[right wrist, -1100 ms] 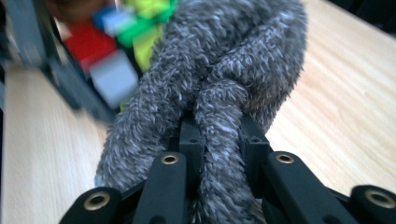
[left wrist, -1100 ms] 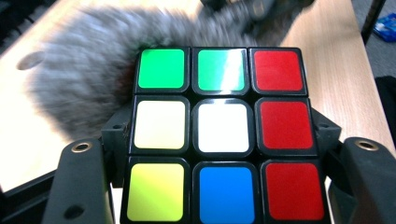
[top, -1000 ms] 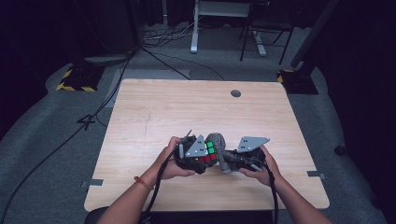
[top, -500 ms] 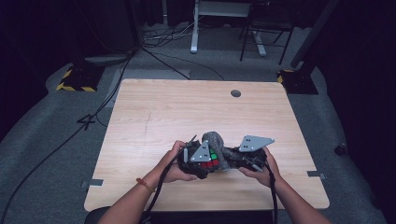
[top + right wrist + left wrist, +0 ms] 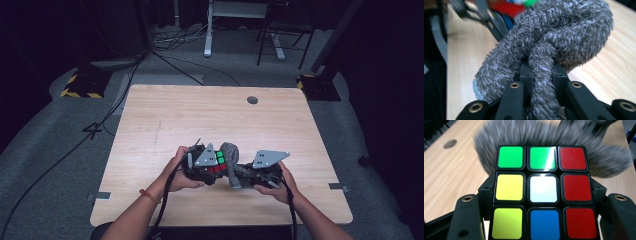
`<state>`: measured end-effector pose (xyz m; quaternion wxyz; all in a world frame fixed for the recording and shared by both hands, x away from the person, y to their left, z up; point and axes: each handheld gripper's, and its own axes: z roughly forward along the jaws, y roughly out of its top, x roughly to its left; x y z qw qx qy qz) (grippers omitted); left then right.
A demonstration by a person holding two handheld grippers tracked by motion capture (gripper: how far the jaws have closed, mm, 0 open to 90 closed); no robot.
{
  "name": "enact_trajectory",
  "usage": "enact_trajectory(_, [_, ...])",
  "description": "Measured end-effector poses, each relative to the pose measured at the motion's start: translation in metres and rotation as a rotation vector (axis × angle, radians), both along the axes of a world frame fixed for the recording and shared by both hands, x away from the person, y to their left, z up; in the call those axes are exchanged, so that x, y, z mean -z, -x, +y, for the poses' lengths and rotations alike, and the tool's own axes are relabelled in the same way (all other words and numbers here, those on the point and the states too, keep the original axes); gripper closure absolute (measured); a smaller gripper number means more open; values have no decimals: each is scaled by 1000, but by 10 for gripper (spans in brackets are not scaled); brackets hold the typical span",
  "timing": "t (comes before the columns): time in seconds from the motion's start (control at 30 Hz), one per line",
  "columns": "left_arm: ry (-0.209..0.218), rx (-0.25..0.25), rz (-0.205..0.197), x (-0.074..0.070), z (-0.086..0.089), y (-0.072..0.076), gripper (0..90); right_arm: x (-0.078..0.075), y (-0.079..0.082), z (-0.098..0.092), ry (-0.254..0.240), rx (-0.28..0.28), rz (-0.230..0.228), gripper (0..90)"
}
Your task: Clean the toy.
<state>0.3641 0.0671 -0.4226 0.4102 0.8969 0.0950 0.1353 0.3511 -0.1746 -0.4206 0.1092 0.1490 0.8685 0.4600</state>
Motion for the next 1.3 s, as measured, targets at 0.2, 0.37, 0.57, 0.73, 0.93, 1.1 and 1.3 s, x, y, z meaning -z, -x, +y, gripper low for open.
enact_trajectory(0.2, [-45, 34, -10, 5, -14, 7, 332, -5, 2, -3, -17, 32, -44, 760])
enact_trajectory(0.37, [8, 50, -22, -4, -11, 10, 332, 3, -7, -5, 32, 59, -17, 760])
enact_trajectory(0.57, [33, 41, -31, -8, -6, 10, 331, 13, -14, -5, 45, 56, 20, 760])
enact_trajectory(0.73, [-26, 47, -28, -1, -13, 11, 330, 7, -7, -5, 10, 33, -10, 762])
enact_trajectory(0.93, [-58, 49, -18, 4, -20, 10, 325, -3, 1, -3, -5, 22, -55, 763])
enact_trajectory(1.1, [-115, 57, -21, 13, -31, 11, 328, -7, 9, 7, 27, -3, -93, 762])
enact_trajectory(1.3, [-60, 38, -25, 5, -21, 6, 330, -1, -4, -4, 19, 50, -58, 762])
